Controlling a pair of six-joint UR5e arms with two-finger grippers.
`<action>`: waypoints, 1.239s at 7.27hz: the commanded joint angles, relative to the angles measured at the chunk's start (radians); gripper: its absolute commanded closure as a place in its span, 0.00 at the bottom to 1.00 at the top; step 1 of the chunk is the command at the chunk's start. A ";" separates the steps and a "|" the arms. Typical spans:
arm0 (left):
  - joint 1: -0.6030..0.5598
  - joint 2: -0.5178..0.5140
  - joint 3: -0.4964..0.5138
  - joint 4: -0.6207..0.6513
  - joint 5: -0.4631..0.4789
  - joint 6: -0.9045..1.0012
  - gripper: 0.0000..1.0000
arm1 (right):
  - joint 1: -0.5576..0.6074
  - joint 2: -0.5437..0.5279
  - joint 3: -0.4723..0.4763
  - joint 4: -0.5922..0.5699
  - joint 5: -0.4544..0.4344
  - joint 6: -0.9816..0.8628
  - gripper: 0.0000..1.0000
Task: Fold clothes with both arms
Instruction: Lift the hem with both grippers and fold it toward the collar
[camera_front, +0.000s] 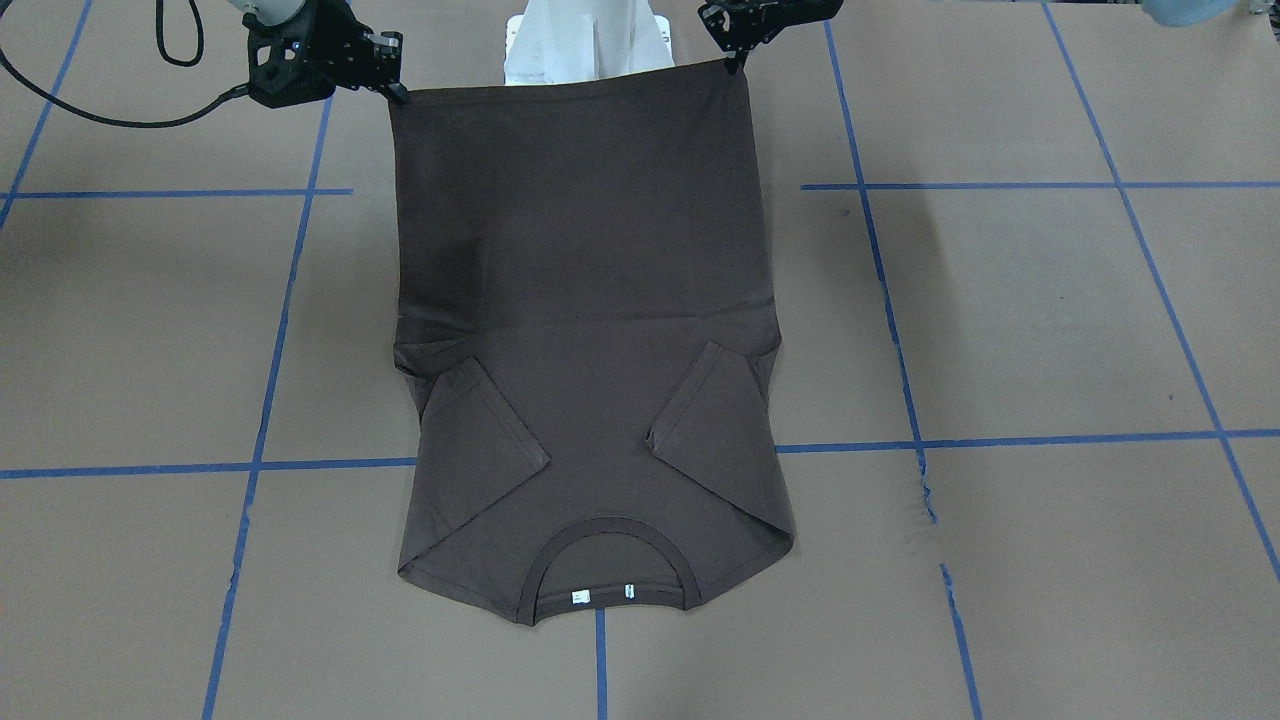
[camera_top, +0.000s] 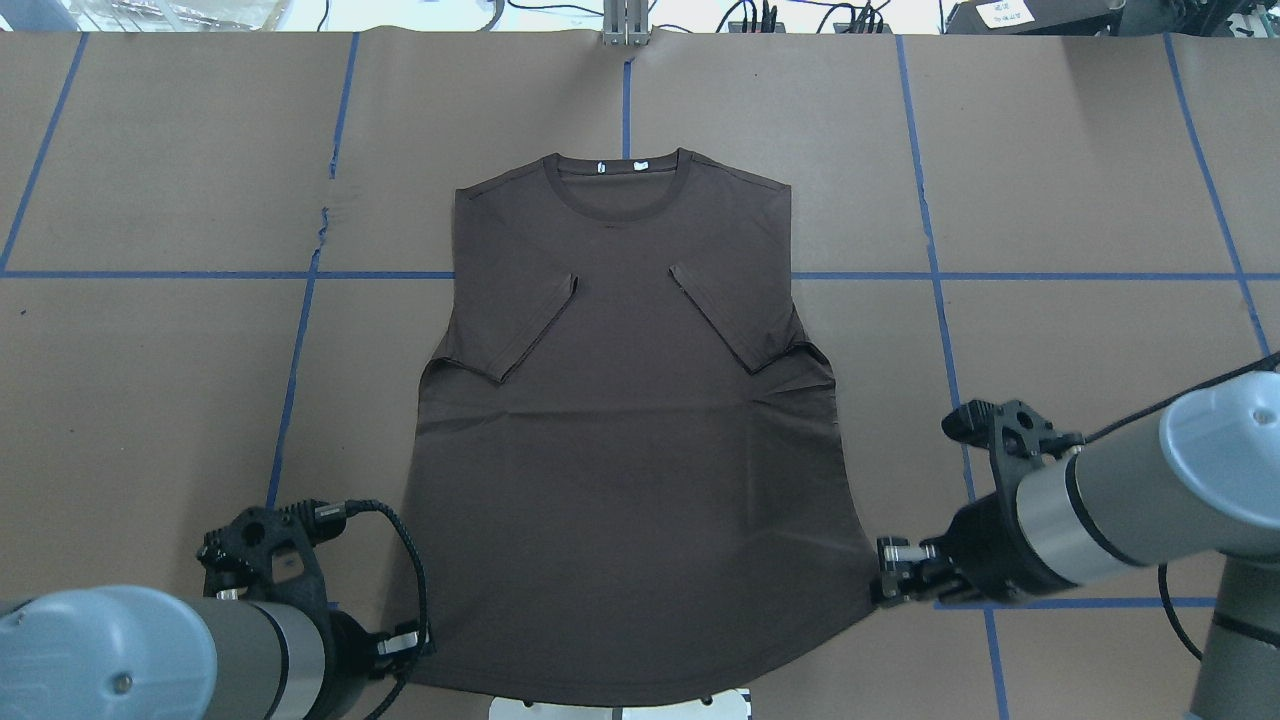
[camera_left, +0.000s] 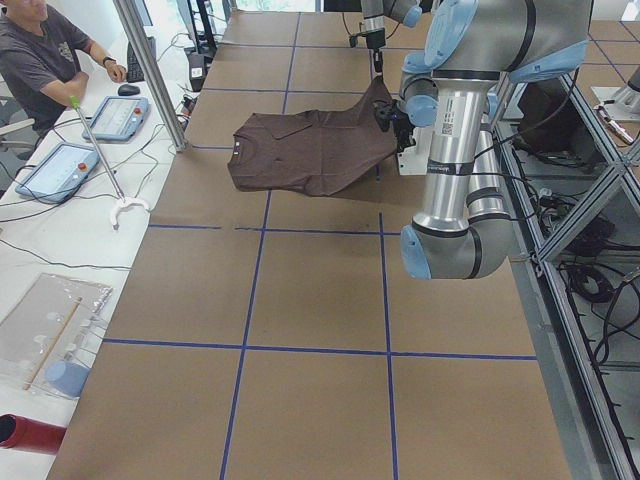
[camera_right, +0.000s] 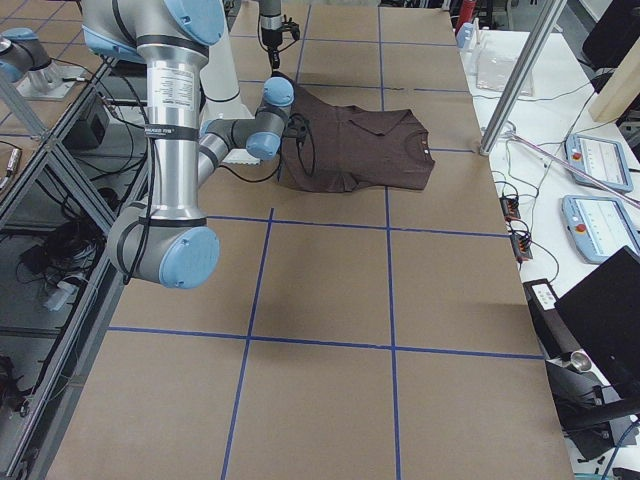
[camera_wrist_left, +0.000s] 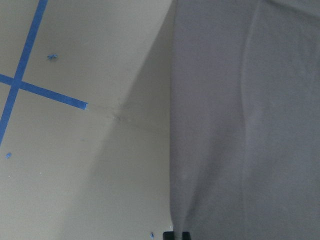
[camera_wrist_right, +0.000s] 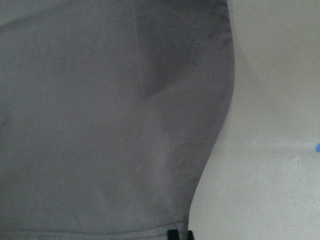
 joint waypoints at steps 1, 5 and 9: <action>-0.152 -0.037 0.027 -0.002 -0.005 0.131 1.00 | 0.154 0.069 -0.057 0.002 0.010 -0.114 1.00; -0.444 -0.156 0.320 -0.038 -0.054 0.373 1.00 | 0.352 0.305 -0.358 0.012 -0.002 -0.138 1.00; -0.602 -0.271 0.749 -0.415 -0.105 0.451 1.00 | 0.449 0.561 -0.747 0.015 0.003 -0.147 1.00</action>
